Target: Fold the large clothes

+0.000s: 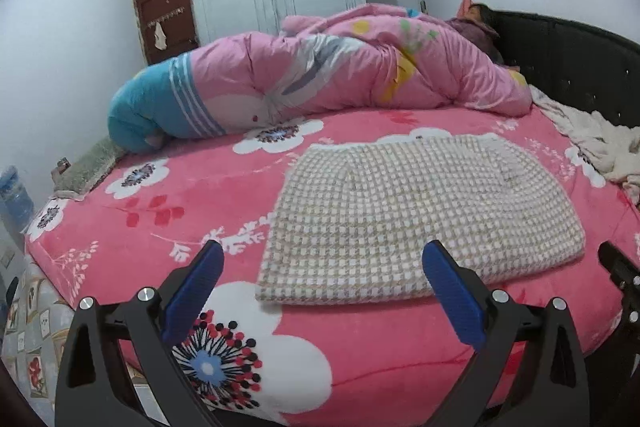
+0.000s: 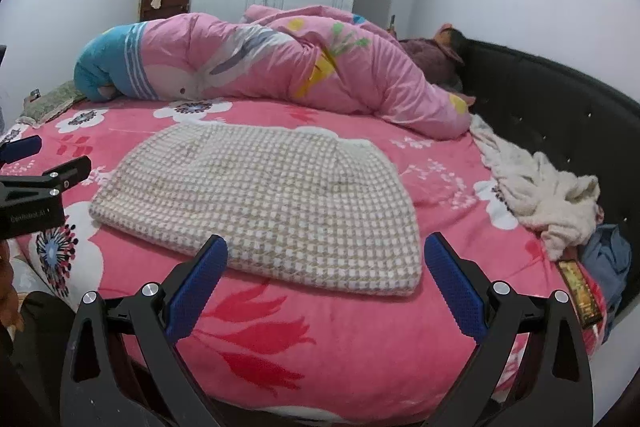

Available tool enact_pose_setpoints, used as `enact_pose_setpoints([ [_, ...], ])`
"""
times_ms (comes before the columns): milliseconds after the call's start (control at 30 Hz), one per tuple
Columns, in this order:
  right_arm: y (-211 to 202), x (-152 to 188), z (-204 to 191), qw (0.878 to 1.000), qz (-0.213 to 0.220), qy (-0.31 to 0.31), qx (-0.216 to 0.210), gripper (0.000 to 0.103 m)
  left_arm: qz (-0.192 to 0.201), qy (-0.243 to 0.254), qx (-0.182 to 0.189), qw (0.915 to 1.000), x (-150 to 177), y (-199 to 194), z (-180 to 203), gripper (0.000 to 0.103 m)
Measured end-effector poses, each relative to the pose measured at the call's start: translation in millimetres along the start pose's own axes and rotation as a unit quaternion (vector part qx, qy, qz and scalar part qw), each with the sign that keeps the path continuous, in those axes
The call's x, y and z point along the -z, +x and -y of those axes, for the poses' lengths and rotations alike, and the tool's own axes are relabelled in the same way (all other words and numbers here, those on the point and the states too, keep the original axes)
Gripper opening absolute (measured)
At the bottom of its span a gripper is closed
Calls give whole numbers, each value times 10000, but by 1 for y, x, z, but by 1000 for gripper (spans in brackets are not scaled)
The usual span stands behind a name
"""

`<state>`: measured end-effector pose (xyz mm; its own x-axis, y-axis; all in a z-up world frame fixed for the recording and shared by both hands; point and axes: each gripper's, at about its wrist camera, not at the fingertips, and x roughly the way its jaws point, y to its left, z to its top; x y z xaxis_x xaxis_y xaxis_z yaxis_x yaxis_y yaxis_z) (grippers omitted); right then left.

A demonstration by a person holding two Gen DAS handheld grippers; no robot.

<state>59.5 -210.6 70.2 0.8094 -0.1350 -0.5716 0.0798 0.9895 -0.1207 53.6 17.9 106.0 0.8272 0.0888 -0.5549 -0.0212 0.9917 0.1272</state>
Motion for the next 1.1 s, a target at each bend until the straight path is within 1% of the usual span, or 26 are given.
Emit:
enact_pose_setpoints([
  [67, 5, 1, 0, 9999, -164, 35, 10, 95, -18, -67, 22, 10000, 1, -2, 2, 98],
  [267, 18, 7, 6, 9975, -629, 320, -78, 95, -488, -297, 51, 9984, 7, 12, 5, 98],
  [400, 22, 11, 7, 9960, -787, 415, -121, 95, -818, -516, 9, 9953, 12, 22, 4, 98],
  [600, 27, 16, 8, 9939, -966, 494, -194, 95, -1185, -688, -93, 9905, 17, 30, 7, 98],
  [700, 30, 16, 6, 9933, -1036, 459, -215, 95, -1281, -725, -115, 9890, 17, 31, 9, 98],
  [833, 33, 17, 3, 9927, -1116, 402, -234, 95, -1357, -644, -157, 9885, 18, 33, 15, 98],
  [1100, 38, 17, -2, 9918, -1221, 323, -177, 95, -1481, -555, -86, 9874, 21, 38, 20, 98],
])
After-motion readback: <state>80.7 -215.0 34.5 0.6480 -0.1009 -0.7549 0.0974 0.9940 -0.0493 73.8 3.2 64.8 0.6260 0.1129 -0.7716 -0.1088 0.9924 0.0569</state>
